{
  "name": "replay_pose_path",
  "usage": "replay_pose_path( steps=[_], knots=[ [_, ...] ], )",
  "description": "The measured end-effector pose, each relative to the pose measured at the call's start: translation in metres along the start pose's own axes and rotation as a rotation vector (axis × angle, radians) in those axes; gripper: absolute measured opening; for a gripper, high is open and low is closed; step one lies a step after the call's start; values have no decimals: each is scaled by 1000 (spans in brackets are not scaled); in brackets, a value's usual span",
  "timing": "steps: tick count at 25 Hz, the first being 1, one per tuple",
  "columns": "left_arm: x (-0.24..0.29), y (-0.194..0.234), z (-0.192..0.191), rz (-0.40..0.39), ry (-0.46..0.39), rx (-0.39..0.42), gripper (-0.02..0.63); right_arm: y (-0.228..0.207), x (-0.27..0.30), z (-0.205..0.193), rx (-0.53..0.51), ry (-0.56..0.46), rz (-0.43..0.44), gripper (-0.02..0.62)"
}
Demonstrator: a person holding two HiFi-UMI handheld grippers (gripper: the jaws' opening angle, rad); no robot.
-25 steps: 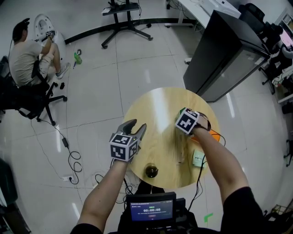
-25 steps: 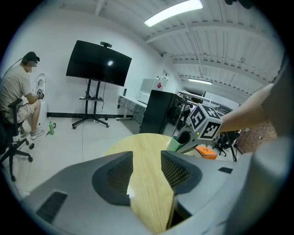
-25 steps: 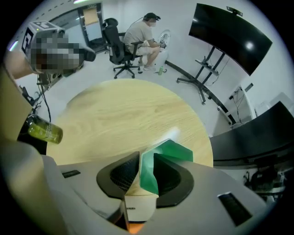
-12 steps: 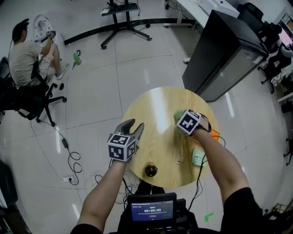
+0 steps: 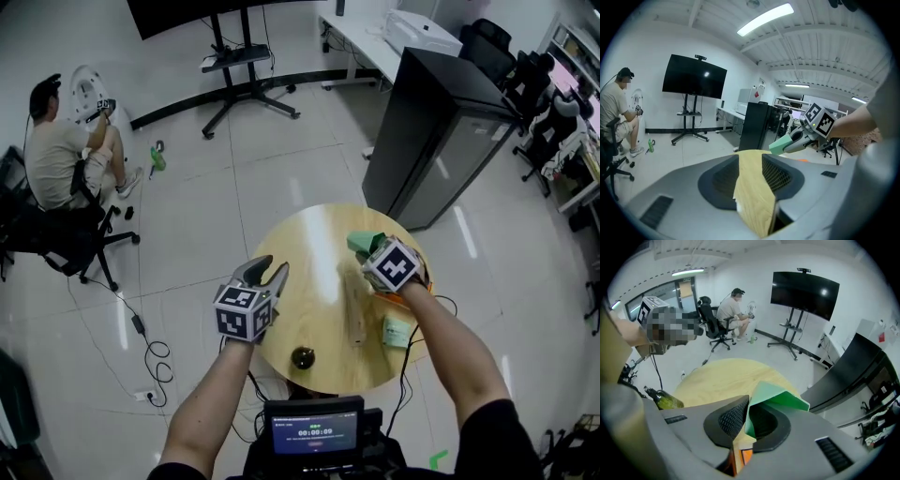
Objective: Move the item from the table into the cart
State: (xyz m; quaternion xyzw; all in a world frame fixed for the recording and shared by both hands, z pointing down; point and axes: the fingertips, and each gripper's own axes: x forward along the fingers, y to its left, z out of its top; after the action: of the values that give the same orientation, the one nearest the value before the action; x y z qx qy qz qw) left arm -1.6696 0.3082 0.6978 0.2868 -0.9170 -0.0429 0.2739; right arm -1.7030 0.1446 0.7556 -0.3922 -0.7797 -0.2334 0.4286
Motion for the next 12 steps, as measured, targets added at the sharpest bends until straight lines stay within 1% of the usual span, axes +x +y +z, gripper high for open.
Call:
replay_pose_path(
  steps=[1,4,6,8,10,12],
  knots=[
    [-11,-14,10,-10,-16,2,148,5,-24,3,16,-30,-7,0],
    [-48,-59,47,-24,-76,12,140,16,-106,6,52,-111,-52,0],
    [-77,-89,68,-20,-117,16,138,28,-161,4,47,-170,-84,0],
    [-109,-121,87,-27,-157,25,106,43,-216,2,41,-236,-112,0],
    [-143,-154,105,-53,-194,46,77,59,-268,-1,39,-301,-142,0],
    [-177,-190,119,-81,-231,76,60,77,-317,-12,36,-347,-169,0]
  ],
)
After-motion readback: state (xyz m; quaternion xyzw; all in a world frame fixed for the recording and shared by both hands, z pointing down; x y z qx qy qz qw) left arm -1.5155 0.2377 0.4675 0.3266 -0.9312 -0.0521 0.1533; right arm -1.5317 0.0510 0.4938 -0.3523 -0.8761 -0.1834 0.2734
